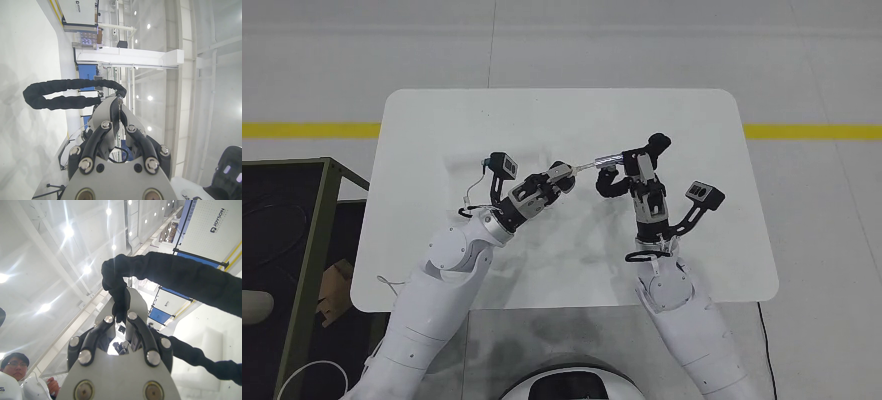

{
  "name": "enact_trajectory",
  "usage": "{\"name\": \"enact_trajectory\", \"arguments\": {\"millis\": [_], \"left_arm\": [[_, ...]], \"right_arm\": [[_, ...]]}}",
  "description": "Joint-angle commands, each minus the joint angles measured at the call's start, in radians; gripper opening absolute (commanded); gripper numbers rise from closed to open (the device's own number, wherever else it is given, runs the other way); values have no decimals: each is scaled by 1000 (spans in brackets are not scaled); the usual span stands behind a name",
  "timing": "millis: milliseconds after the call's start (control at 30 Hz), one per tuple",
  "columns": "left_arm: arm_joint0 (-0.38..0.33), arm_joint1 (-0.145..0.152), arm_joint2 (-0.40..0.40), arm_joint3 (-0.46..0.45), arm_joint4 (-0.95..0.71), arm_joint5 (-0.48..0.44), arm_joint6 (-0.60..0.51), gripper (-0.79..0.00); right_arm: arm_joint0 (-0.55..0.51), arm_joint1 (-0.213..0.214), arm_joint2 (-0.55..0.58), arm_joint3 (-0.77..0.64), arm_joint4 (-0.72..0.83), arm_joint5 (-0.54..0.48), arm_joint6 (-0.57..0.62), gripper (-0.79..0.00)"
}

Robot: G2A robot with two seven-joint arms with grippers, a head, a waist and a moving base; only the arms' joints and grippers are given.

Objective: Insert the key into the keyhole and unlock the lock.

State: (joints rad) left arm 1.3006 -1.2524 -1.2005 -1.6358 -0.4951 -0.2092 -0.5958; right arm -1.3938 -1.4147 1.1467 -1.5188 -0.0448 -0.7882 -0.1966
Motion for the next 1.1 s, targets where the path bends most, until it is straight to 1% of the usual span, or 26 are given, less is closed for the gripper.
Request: {"name": "enact_trajectory", "arguments": {"millis": [0,467,667,900,1067], "left_arm": [[2,0,0,-2,5,2,0,-785],[11,-2,-8,-20,33,-1,-4,-785],[12,-2,-8,-26,72,-12,4,-785],[11,-5,-2,-31,109,-28,40,-785],[11,-8,0,-32,117,-38,67,-785]], "right_arm": [[-1,-2,2,0,2,0,3,-785],[-5,-12,5,-3,18,8,28,-785],[-8,-15,10,-9,6,14,41,-785],[-15,-20,15,-17,-49,13,22,-785],[-21,-26,10,-18,-55,25,-7,-785]]}}
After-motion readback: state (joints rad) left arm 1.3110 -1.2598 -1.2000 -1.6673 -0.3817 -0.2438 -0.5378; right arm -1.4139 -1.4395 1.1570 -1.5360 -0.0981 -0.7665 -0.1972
